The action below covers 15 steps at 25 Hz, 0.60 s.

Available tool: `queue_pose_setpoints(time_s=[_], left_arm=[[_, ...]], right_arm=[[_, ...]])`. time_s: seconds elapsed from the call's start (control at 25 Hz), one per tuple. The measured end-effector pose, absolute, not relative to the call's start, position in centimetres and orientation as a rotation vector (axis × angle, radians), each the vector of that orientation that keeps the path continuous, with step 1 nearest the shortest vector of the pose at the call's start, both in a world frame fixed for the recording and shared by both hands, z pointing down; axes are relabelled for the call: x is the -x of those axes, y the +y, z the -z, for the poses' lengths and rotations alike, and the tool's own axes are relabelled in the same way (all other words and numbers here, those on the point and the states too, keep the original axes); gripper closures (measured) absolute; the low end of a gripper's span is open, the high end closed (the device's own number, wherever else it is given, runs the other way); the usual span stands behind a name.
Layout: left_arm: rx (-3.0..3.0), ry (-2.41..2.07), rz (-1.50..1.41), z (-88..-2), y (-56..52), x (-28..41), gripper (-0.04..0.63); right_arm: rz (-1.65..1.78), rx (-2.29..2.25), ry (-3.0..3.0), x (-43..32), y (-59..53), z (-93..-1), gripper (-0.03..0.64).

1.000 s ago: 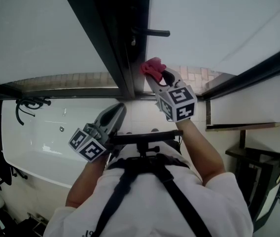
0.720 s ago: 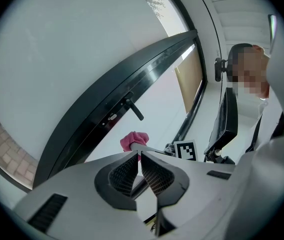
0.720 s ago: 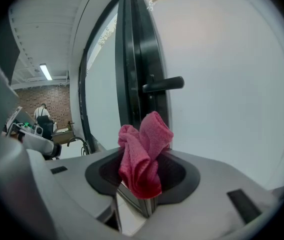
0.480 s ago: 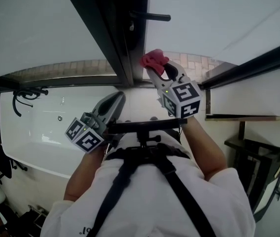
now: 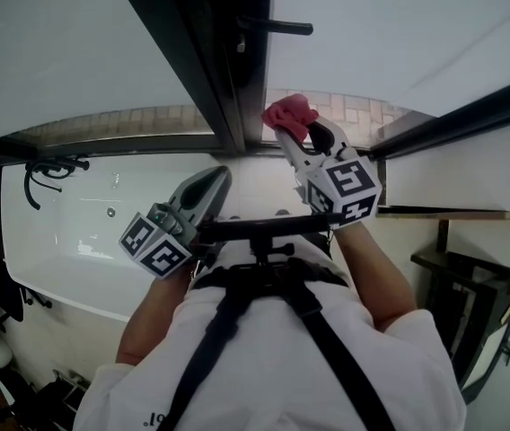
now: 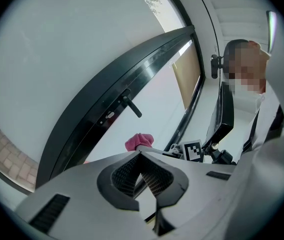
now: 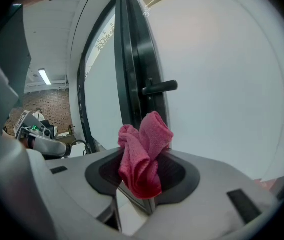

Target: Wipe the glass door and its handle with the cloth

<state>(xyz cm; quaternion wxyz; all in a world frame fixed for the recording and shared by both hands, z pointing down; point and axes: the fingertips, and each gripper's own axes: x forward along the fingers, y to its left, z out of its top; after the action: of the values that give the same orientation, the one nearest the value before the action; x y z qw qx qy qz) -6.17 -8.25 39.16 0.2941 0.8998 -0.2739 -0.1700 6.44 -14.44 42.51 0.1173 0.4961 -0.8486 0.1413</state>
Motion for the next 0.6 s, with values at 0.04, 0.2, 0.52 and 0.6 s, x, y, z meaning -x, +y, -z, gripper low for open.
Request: queue_pose_setpoints(time_s=[0.04, 0.2, 0.52, 0.6], left_arm=[[-2.4, -0.729, 0.448, -39.2, -8.2, 6.1, 0.595], [-2.385, -0.712, 0.468, -39.1, -8.1, 6.2, 0.595], [-2.367, -0.716, 0.471, -39.3, -8.4, 6.4, 0.595], [-2.365, -0.719, 0.468, -39.3, -8.4, 6.4, 0.595]], right_arm=[[-0.42, -1.456, -2.483, -6.6, -14.3, -42.7, 0.448], [-0.429, -1.487, -2.475, -7.3, -13.9, -43.0, 0.446], [-0.462, -1.55, -2.479, -8.4, -12.9, -43.1, 0.448], [-0.47, -1.559, -2.48, -8.7, -12.6, -43.3, 0.448]])
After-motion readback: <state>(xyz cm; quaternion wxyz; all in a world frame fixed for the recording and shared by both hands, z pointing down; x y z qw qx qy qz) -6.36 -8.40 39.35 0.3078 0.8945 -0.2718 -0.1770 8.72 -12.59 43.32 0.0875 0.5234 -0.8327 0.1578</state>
